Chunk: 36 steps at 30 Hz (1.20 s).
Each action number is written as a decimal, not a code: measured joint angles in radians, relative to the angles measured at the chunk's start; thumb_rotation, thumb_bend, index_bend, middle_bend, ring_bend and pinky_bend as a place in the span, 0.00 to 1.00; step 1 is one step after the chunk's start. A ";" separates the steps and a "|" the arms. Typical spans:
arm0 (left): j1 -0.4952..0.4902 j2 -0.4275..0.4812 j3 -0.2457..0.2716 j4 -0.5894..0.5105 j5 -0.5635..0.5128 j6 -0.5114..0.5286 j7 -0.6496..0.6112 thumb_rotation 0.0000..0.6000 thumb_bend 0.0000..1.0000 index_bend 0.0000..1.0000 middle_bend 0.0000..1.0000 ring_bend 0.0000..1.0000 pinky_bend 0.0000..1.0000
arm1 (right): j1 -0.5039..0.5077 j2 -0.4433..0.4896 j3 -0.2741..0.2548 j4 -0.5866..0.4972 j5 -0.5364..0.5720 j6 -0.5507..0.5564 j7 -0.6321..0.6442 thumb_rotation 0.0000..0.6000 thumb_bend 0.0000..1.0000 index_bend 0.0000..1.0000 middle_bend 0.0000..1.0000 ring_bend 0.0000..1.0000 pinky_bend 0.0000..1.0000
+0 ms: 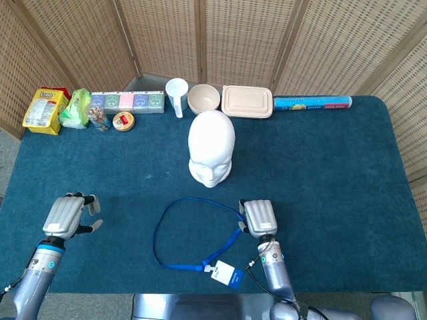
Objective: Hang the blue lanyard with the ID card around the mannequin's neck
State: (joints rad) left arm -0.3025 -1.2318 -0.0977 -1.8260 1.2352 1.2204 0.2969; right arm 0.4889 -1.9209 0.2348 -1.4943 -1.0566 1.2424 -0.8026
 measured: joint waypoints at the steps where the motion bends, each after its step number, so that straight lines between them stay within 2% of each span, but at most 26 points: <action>1: 0.000 0.000 0.001 0.002 -0.002 0.000 -0.001 1.00 0.23 0.55 0.59 0.42 0.37 | 0.003 -0.003 0.001 0.009 0.005 -0.002 -0.002 0.94 0.27 0.53 0.93 1.00 1.00; 13: -0.009 0.001 0.004 0.010 -0.014 -0.010 -0.018 1.00 0.23 0.54 0.58 0.42 0.37 | 0.022 -0.020 -0.004 0.051 0.019 0.001 0.003 0.94 0.27 0.53 0.93 1.00 1.00; 36: -0.017 -0.001 0.008 0.029 -0.029 -0.016 -0.043 1.00 0.23 0.54 0.58 0.42 0.37 | 0.095 -0.048 0.041 0.069 0.065 -0.012 -0.039 0.93 0.27 0.53 0.93 1.00 1.00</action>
State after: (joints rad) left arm -0.3193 -1.2329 -0.0893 -1.7968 1.2060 1.2048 0.2536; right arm 0.5843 -1.9692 0.2754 -1.4256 -0.9914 1.2308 -0.8418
